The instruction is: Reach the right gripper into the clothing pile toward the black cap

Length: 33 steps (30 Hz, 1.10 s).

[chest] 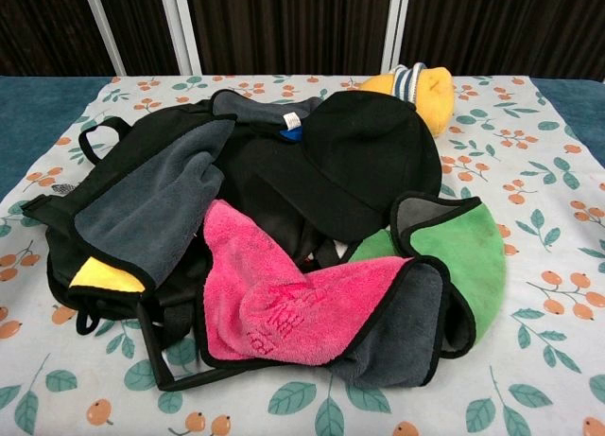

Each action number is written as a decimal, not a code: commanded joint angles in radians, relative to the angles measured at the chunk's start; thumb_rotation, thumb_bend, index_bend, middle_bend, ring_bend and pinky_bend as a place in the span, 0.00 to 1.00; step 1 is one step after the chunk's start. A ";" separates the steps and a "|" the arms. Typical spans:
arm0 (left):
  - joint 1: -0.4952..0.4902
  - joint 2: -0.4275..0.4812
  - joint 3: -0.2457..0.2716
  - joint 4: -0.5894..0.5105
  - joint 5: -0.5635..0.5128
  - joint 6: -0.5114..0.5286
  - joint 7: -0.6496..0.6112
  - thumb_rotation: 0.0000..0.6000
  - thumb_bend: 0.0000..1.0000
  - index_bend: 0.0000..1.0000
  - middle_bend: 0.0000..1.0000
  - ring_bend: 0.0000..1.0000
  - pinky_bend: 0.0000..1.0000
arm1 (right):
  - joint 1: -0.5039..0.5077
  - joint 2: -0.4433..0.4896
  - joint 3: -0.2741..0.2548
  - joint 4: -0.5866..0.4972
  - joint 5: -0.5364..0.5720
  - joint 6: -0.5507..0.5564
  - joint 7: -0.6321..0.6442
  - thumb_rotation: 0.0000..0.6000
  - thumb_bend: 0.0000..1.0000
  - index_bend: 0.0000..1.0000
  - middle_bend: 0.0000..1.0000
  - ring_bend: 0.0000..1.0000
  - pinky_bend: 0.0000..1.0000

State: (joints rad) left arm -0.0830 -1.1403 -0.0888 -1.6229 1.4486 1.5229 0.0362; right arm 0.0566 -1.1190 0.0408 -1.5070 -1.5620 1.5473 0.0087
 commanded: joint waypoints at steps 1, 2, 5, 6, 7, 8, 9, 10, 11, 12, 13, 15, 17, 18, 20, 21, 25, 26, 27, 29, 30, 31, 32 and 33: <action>0.000 0.000 0.000 0.001 0.000 0.000 0.000 1.00 0.59 0.22 0.06 0.10 0.00 | -0.002 0.000 0.001 0.001 -0.003 0.004 0.003 1.00 0.22 0.00 0.01 0.11 0.23; 0.000 0.000 0.000 0.001 -0.001 -0.001 0.001 1.00 0.59 0.22 0.06 0.10 0.00 | -0.002 0.000 0.001 0.001 -0.004 0.006 0.005 1.00 0.22 0.00 0.01 0.11 0.23; 0.000 0.001 0.000 -0.001 -0.001 -0.001 0.003 1.00 0.59 0.22 0.06 0.10 0.00 | -0.003 0.000 0.001 0.003 -0.008 0.008 0.010 1.00 0.22 0.00 0.01 0.11 0.23; 0.000 0.001 0.000 -0.001 0.000 0.000 0.004 1.00 0.59 0.22 0.06 0.10 0.00 | -0.003 0.000 0.001 0.003 -0.008 0.008 0.011 1.00 0.22 0.00 0.01 0.11 0.23; 0.001 0.001 0.000 -0.001 -0.001 0.002 0.004 1.00 0.59 0.22 0.06 0.10 0.00 | -0.003 0.001 0.001 0.003 -0.009 0.008 0.013 1.00 0.22 0.00 0.01 0.11 0.23; 0.002 0.001 0.000 -0.001 -0.002 0.002 0.004 1.00 0.59 0.22 0.06 0.10 0.00 | -0.003 0.001 0.000 0.003 -0.010 0.008 0.014 1.00 0.22 0.00 0.01 0.11 0.23; 0.002 0.001 0.001 -0.001 -0.001 0.002 0.004 1.00 0.59 0.22 0.06 0.10 0.00 | -0.003 0.001 0.000 0.003 -0.010 0.008 0.015 1.00 0.22 0.00 0.01 0.11 0.23; 0.002 0.001 0.001 -0.001 0.000 0.003 0.003 1.00 0.59 0.22 0.06 0.10 0.00 | -0.004 0.002 0.000 0.003 -0.010 0.009 0.016 1.00 0.22 0.00 0.00 0.11 0.23; 0.002 0.001 0.000 0.000 0.001 0.004 0.003 1.00 0.59 0.22 0.06 0.10 0.00 | -0.004 0.003 0.000 0.003 -0.011 0.009 0.018 1.00 0.22 0.00 0.01 0.11 0.23; 0.002 0.000 0.000 0.000 0.002 0.004 0.003 1.00 0.59 0.22 0.06 0.10 0.00 | -0.005 0.003 0.000 0.004 -0.012 0.011 0.019 1.00 0.22 0.00 0.01 0.11 0.23; 0.002 0.000 0.001 0.000 0.002 0.004 0.003 1.00 0.59 0.22 0.06 0.10 0.00 | -0.005 0.003 0.000 0.003 -0.013 0.011 0.020 1.00 0.22 0.00 0.00 0.11 0.23; 0.002 0.000 0.001 0.001 0.002 0.004 0.003 1.00 0.59 0.22 0.06 0.10 0.00 | -0.006 0.004 -0.001 0.003 -0.015 0.012 0.023 1.00 0.22 0.00 0.01 0.11 0.23; 0.002 -0.001 0.002 0.001 0.002 0.004 0.003 1.00 0.59 0.22 0.06 0.10 0.00 | -0.005 0.006 0.000 0.003 -0.017 0.013 0.031 1.00 0.22 0.00 0.01 0.11 0.23; 0.002 -0.001 0.001 0.001 0.001 0.003 0.002 1.00 0.59 0.22 0.06 0.10 0.00 | -0.005 0.006 0.001 0.005 -0.018 0.016 0.038 1.00 0.22 0.00 0.01 0.11 0.23; 0.002 0.000 0.000 0.000 -0.001 0.002 0.002 1.00 0.59 0.22 0.06 0.10 0.00 | -0.006 0.006 0.004 0.008 -0.020 0.022 0.048 1.00 0.22 0.00 0.01 0.11 0.23; 0.001 0.000 -0.001 -0.001 -0.002 0.001 0.003 1.00 0.59 0.22 0.06 0.10 0.00 | -0.007 0.006 0.006 0.011 -0.019 0.026 0.054 1.00 0.22 0.00 0.02 0.11 0.23; 0.001 0.000 -0.001 -0.003 -0.003 0.000 0.003 1.00 0.59 0.22 0.06 0.10 0.00 | -0.009 0.007 0.010 0.012 -0.012 0.028 0.068 1.00 0.22 0.00 0.02 0.11 0.23; 0.001 0.000 -0.001 -0.004 -0.003 -0.001 0.003 1.00 0.59 0.22 0.06 0.10 0.00 | -0.009 0.009 0.009 0.013 -0.012 0.026 0.072 1.00 0.22 0.00 0.02 0.11 0.23; 0.001 0.000 -0.001 -0.006 -0.005 -0.002 0.003 1.00 0.59 0.22 0.06 0.10 0.00 | -0.007 0.011 0.008 0.012 -0.014 0.022 0.078 1.00 0.22 0.00 0.02 0.11 0.23; 0.003 0.000 -0.002 -0.011 -0.011 -0.001 -0.001 1.00 0.59 0.22 0.06 0.10 0.00 | -0.002 0.019 0.007 0.006 -0.019 0.015 0.108 1.00 0.22 0.00 0.02 0.11 0.23; 0.004 -0.001 -0.003 -0.015 -0.014 0.000 -0.003 1.00 0.59 0.22 0.06 0.10 0.00 | 0.003 0.026 0.009 -0.001 -0.021 0.010 0.137 1.00 0.22 0.00 0.02 0.11 0.23; 0.004 0.000 -0.004 -0.015 -0.015 0.000 -0.003 1.00 0.59 0.22 0.06 0.10 0.00 | 0.013 0.033 0.014 -0.008 -0.024 0.003 0.157 1.00 0.22 0.00 0.02 0.11 0.23; 0.004 0.000 -0.003 -0.015 -0.015 -0.001 -0.002 1.00 0.59 0.22 0.06 0.10 0.00 | 0.025 0.041 0.019 -0.014 -0.029 -0.008 0.170 1.00 0.22 0.00 0.02 0.11 0.23; 0.004 0.001 -0.003 -0.015 -0.016 -0.003 -0.002 1.00 0.59 0.22 0.06 0.10 0.00 | 0.041 0.051 0.024 -0.020 -0.035 -0.023 0.176 1.00 0.22 0.00 0.02 0.11 0.23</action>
State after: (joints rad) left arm -0.0789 -1.1399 -0.0919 -1.6376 1.4330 1.5206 0.0341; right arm 0.0708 -1.0873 0.0551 -1.5121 -1.5855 1.5486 0.1608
